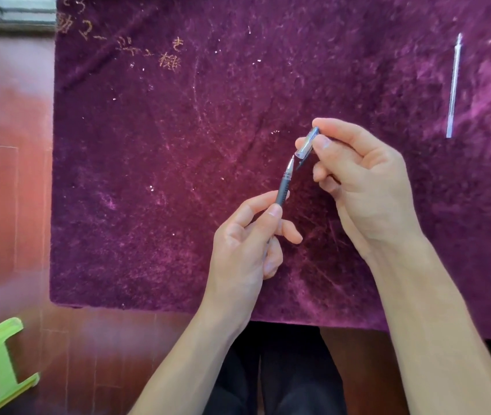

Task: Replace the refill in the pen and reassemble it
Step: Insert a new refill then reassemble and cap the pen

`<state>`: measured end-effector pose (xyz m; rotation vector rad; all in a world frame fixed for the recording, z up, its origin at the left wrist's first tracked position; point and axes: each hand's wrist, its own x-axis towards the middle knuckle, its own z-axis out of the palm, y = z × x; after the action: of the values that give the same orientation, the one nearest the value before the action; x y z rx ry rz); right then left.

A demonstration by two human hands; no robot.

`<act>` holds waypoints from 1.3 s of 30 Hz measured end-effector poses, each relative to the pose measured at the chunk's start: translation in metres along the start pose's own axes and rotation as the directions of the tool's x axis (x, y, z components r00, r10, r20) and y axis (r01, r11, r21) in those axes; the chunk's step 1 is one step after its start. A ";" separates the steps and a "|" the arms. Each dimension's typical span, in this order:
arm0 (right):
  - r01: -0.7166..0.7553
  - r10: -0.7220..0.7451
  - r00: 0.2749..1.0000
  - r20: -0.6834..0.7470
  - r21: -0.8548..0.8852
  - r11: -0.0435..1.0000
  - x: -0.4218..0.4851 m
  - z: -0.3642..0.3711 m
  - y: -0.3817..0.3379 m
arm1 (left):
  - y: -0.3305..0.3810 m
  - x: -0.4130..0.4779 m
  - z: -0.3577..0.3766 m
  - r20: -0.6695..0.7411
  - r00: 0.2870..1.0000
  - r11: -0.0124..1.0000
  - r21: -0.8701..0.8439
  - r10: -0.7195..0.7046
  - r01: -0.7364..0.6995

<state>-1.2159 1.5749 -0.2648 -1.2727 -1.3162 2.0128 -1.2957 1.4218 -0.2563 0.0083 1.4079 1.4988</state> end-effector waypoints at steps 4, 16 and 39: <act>0.032 -0.032 0.999 0.021 0.012 0.999 -0.002 -0.004 0.000 | -0.002 -0.002 0.003 0.015 1.000 1.000 0.004 0.017 -0.017; 0.104 -0.099 0.992 0.078 -0.063 0.993 -0.004 -0.009 -0.003 | -0.004 -0.007 0.005 0.019 0.999 0.999 0.001 0.038 -0.038; 0.122 -0.100 0.980 0.171 -0.127 0.984 0.000 0.005 0.001 | 0.000 0.003 0.002 -0.025 0.999 0.999 -0.005 0.034 -0.034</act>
<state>-1.2205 1.5720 -0.2654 -1.0822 -1.5909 2.0136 -1.2961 1.4249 -0.2576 0.0101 1.4298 1.5361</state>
